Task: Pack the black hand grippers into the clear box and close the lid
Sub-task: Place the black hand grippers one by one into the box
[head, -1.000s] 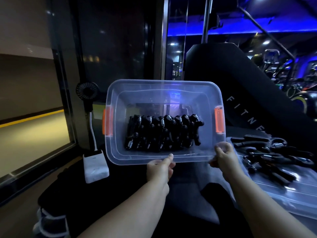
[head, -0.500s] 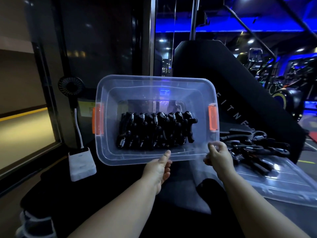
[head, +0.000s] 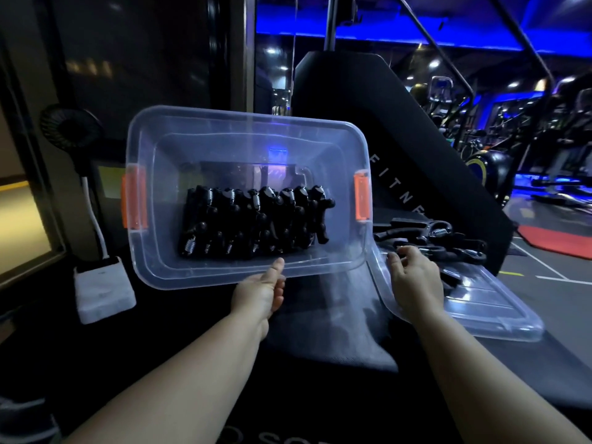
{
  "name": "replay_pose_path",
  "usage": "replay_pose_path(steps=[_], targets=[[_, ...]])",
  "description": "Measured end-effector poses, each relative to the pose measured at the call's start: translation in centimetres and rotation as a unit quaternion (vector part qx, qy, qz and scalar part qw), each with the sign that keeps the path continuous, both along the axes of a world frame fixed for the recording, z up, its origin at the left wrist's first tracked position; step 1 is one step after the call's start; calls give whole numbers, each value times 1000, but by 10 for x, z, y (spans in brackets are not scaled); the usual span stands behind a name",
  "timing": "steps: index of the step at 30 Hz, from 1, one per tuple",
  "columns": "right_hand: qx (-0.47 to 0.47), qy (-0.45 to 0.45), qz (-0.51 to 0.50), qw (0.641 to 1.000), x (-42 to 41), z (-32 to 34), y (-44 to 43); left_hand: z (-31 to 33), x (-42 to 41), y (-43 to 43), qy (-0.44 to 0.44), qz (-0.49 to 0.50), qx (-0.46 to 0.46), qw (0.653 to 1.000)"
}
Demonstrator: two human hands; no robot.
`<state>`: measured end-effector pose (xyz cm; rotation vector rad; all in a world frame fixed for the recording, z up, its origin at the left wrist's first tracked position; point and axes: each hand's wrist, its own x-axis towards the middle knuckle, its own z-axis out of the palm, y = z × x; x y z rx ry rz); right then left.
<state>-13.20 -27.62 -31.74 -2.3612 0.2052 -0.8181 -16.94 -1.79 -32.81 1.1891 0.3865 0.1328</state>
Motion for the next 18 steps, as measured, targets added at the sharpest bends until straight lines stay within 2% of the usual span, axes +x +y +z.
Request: replay_pose_path(steps=[4, 7, 13, 18], targets=[[-84, 79, -63, 991, -1, 0, -17, 1, -1, 0, 2, -3, -4, 1000], [-103, 129, -76, 983, -1, -3, -25, 2, -2, 0, 0, -3, -6, 1000], [-167, 188, -86, 964, 4, -9, -24, 4, -4, 1, -4, -6, -16, 1000], [-175, 210, -97, 957, 8, -9, -24, 3, -5, 2, -6, -16, -17, 1000]])
